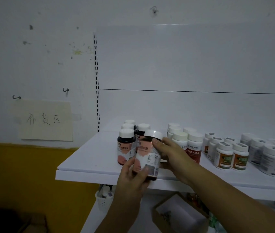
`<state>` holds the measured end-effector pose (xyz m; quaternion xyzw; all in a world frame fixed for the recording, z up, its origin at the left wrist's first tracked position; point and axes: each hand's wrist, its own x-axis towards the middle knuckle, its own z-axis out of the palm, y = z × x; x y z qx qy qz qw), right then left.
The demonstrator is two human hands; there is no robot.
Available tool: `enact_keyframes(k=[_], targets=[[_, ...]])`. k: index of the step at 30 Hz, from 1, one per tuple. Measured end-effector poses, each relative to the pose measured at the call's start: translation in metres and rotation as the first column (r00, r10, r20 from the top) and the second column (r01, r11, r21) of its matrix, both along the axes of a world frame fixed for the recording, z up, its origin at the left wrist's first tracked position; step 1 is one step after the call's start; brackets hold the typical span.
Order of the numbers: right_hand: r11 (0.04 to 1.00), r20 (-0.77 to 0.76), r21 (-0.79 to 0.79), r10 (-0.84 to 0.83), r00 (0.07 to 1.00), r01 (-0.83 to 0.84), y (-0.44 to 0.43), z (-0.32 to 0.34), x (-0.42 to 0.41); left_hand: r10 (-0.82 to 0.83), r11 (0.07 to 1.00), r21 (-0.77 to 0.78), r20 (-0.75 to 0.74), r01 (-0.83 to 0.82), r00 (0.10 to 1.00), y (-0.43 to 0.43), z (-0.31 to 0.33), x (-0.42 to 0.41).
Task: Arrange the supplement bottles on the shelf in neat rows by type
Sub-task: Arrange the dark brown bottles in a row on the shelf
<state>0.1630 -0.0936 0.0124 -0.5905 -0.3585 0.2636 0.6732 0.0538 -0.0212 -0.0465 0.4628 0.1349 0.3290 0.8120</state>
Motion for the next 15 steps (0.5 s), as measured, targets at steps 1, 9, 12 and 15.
enact_keyframes(k=[1,9,12,15], targets=[[1.000,-0.047,0.026,0.019,0.999,-0.018,-0.001,-0.001,0.002,-0.092,0.993,-0.072,0.035,0.094,0.995,0.001,0.002,-0.001],[1.000,0.055,0.006,0.026,0.998,-0.026,0.000,-0.005,0.000,-0.003,0.998,0.067,-0.039,0.006,0.999,0.002,-0.007,0.007],[0.996,0.315,-0.046,-0.056,0.947,0.074,-0.007,-0.005,-0.004,0.073,0.992,0.112,-0.076,-0.065,0.994,0.004,-0.009,0.012],[0.994,0.392,-0.062,-0.058,0.918,0.090,-0.011,-0.009,-0.001,0.050,0.984,0.175,-0.056,-0.039,0.997,0.008,-0.006,0.011]])
